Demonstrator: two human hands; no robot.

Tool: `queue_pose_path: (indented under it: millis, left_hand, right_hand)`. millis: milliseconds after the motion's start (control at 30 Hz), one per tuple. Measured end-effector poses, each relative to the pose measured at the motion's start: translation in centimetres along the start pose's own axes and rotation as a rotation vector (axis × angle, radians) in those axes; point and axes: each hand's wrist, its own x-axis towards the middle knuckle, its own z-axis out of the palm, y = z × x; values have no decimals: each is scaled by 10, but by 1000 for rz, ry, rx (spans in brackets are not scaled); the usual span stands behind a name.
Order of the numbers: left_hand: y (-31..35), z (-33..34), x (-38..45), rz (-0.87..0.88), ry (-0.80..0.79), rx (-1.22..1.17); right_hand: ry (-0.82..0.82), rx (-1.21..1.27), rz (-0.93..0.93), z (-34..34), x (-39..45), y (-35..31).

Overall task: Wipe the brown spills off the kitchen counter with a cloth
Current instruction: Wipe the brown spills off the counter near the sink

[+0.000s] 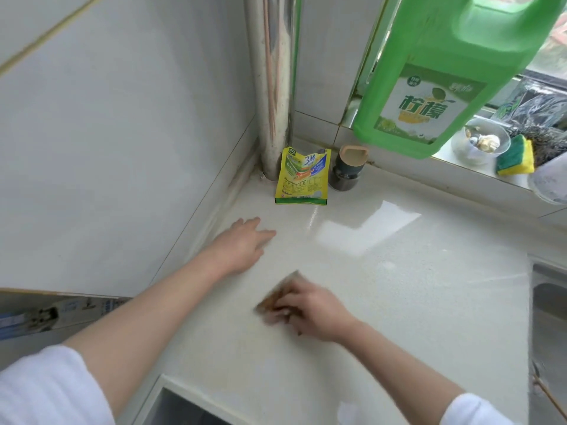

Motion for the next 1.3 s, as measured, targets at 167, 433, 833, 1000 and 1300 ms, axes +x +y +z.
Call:
queue_pose_path:
  millis: [167,433,833,1000,1300]
  left_hand:
    - [3,19,-11,-30,-120,-1]
    - [-7,15,-15,-28,-114,-93]
    - [-35,17,-70,-108,292,-285]
    - [-51,18,-91,-18,346,-433]
    - [-61,32,-87,108,315,-356]
  right_hand:
    - [692,31,933,-82,-20,76]
    - [-98,-18,-129,46,-18,-52]
    - [70,-64,121,31,92,-45]
    - [171,-147,266,-9,159,-18]
    - [-95,-112,-147,101,72,-117]
